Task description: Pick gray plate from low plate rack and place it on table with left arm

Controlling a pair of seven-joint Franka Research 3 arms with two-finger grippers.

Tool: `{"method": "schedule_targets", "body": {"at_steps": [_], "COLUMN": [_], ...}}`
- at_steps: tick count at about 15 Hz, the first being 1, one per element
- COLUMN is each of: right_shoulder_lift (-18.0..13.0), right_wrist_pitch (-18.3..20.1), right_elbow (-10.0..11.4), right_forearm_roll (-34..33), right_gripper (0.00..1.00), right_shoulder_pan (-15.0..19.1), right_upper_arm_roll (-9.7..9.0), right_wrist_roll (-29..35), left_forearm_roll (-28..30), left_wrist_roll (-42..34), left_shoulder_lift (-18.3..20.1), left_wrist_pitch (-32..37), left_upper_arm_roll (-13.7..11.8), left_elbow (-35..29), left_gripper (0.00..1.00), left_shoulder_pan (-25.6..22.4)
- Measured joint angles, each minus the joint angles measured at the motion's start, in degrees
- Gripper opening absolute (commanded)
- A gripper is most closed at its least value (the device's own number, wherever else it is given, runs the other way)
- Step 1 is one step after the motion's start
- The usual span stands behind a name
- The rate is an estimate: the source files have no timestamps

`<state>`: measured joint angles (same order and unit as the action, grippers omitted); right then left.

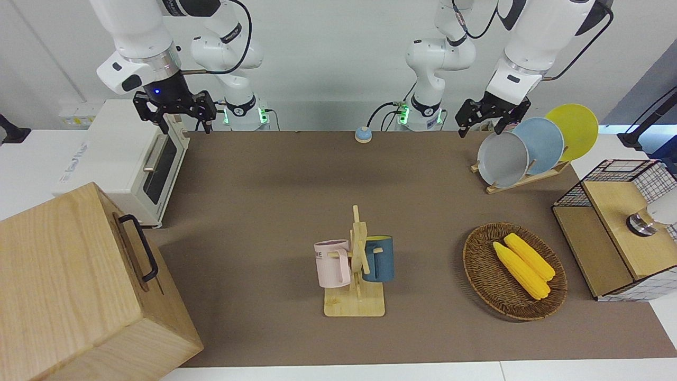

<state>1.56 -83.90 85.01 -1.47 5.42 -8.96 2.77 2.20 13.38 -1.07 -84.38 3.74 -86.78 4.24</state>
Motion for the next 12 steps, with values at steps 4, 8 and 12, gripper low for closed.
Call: {"method": "schedule_targets", "body": {"at_steps": [4,8,12], "right_shoulder_lift": [0.00,0.00,0.00], "right_wrist_pitch": [0.00,0.00,0.00], "right_elbow": [0.00,0.00,0.00], "right_forearm_roll": [0.00,0.00,0.00], "right_gripper": [0.983,0.983,0.983], "right_shoulder_pan": [0.00,0.00,0.00], "right_upper_arm_roll": [0.00,0.00,0.00], "right_wrist_roll": [0.00,0.00,0.00], "left_forearm_roll": [0.00,0.00,0.00], "left_wrist_roll": [-0.03,-0.04,-0.06], "left_shoulder_lift": [0.00,0.00,0.00], "left_wrist_pitch": [0.65,0.73,0.72], "left_upper_arm_roll": [0.23,0.25,0.25], "left_elbow": [-0.12,-0.28,-0.31], "left_gripper": [1.00,1.00,1.00], "left_shoulder_pan": [0.00,0.00,0.00]}}
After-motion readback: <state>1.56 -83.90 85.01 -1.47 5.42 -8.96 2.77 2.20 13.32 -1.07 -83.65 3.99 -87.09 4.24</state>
